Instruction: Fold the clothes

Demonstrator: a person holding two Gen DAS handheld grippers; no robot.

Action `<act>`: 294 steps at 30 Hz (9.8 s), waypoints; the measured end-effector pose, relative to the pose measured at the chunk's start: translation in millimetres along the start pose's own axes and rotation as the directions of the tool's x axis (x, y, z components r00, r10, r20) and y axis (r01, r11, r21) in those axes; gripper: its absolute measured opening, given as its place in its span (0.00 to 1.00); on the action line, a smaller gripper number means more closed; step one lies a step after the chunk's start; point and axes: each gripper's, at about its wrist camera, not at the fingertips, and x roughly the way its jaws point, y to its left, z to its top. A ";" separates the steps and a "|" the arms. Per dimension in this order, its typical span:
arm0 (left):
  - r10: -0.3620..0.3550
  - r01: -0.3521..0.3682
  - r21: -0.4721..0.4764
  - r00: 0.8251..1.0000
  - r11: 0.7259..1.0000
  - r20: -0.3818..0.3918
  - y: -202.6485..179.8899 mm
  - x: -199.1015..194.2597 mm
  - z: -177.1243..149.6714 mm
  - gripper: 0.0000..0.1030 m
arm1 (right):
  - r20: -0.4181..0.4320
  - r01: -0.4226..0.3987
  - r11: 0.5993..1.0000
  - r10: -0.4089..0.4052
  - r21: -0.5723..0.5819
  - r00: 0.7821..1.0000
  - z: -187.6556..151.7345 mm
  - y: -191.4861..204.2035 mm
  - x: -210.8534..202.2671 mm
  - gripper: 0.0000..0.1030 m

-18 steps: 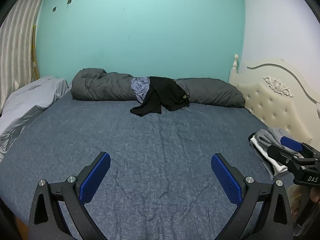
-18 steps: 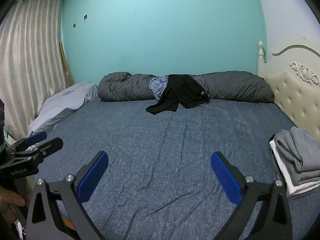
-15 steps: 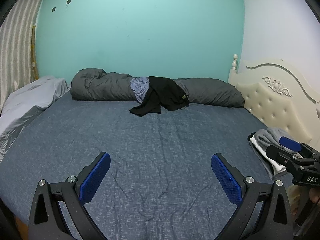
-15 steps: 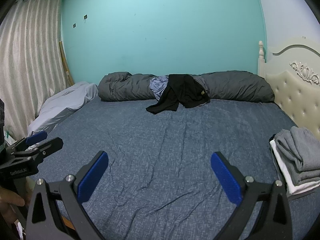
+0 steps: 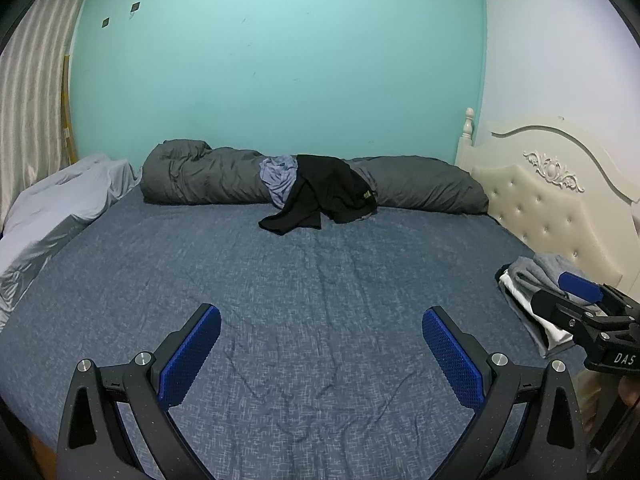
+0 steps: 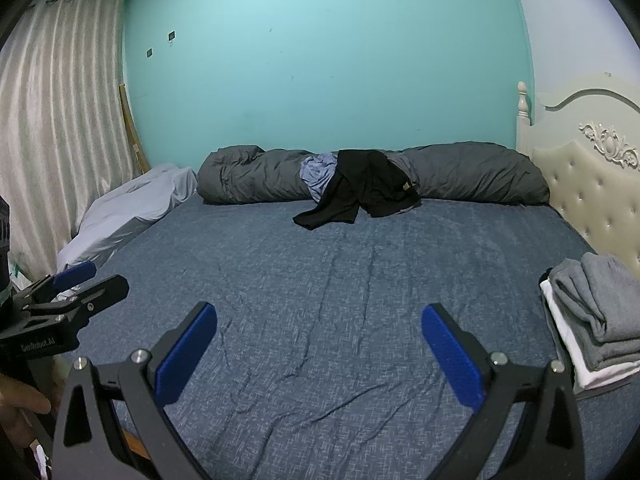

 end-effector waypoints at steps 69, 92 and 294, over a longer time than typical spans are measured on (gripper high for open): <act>0.027 -0.028 -0.047 0.999 0.999 -0.033 24.1 107.5 -11.1 1.00 | -0.117 0.074 0.993 -0.063 0.087 0.991 -23.1 -61.6 93.7 1.00; 0.053 -0.078 -0.136 0.983 0.988 -0.175 69.8 400.8 12.1 1.00 | -0.215 0.136 0.973 -0.096 0.184 0.972 -4.9 -166.0 398.7 1.00; -0.199 0.172 -0.111 0.920 0.979 -0.338 101.8 244.7 -163.6 0.14 | -0.169 -0.419 0.747 0.568 0.516 0.805 -181.5 -35.3 292.9 0.44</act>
